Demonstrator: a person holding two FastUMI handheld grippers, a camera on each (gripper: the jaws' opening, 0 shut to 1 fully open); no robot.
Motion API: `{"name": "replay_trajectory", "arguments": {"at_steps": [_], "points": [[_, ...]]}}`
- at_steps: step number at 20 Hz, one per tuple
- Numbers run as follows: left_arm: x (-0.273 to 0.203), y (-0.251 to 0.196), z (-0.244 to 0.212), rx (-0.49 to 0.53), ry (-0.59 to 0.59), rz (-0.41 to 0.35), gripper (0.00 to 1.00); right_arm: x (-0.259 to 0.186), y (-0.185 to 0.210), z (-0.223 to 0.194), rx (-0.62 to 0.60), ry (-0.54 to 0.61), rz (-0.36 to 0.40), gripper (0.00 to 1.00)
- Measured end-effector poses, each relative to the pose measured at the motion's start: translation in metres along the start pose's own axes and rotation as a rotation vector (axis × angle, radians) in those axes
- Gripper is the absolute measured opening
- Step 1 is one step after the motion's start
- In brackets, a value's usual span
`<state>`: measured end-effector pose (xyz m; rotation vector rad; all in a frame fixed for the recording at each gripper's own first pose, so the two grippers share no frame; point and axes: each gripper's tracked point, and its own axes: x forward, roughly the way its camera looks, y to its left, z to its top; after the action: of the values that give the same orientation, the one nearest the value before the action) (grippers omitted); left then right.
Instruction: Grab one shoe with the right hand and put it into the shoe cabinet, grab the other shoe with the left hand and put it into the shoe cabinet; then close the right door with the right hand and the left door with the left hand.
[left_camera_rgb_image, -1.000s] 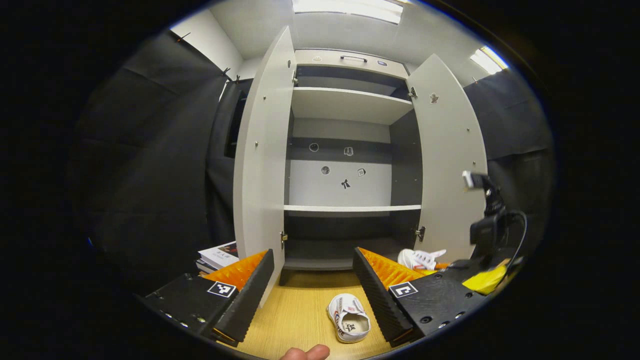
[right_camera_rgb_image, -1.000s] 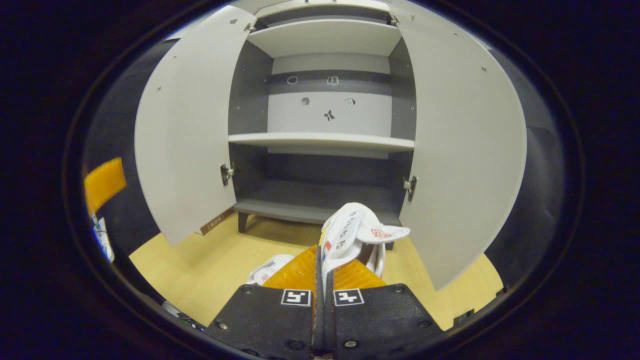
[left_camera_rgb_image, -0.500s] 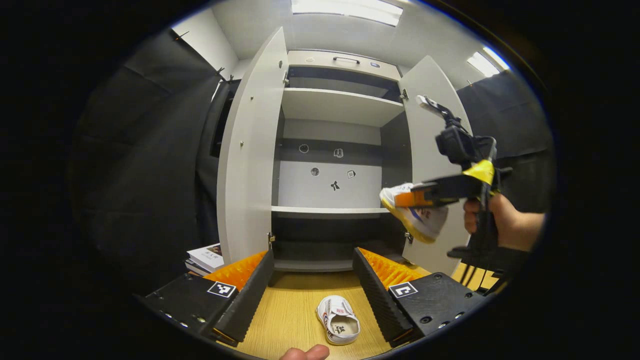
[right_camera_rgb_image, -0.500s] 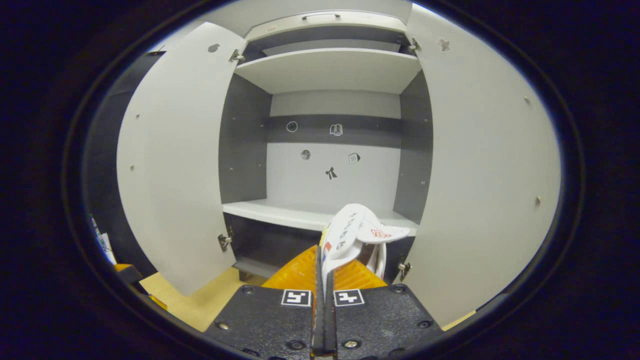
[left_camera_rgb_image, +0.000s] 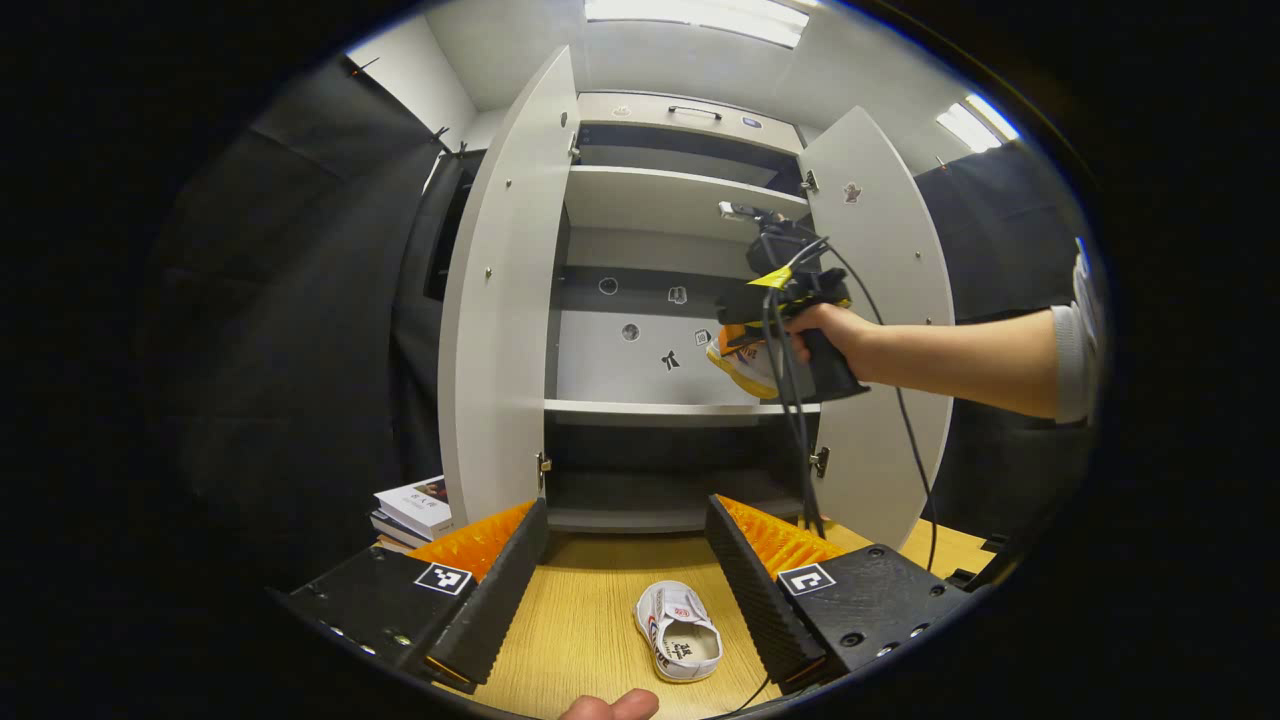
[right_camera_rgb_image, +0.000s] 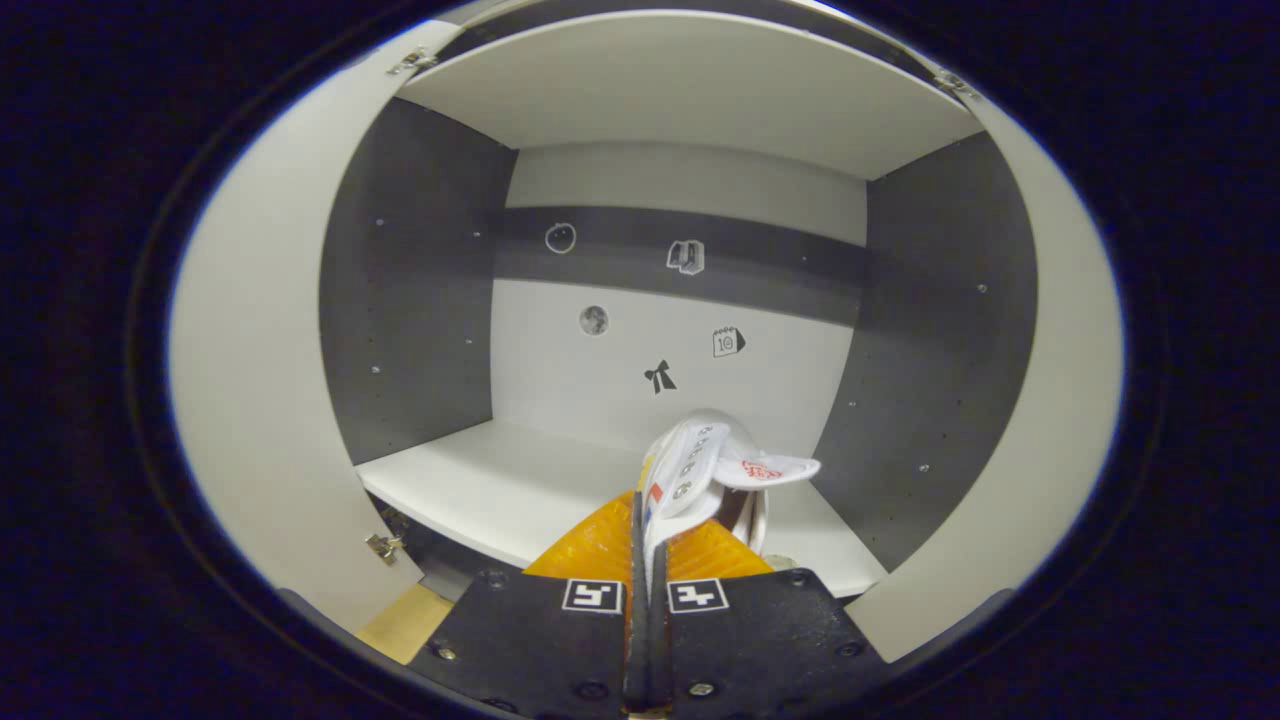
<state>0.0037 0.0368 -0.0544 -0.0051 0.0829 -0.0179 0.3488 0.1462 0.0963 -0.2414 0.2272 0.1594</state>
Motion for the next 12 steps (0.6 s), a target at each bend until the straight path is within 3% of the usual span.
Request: {"name": "replay_trajectory", "arguments": {"at_steps": [5, 12], "points": [[-0.001, 0.01, -0.009, 0.011, 0.032, 0.021, 0.95, 0.063, -0.008, -0.01, -0.034, 0.164, -0.047, 0.04], [0.0, 0.022, -0.017, 0.02, 0.055, 0.051, 0.95, 0.089, -0.009, -0.021, -0.083, 0.281, -0.068, 0.07]]}}
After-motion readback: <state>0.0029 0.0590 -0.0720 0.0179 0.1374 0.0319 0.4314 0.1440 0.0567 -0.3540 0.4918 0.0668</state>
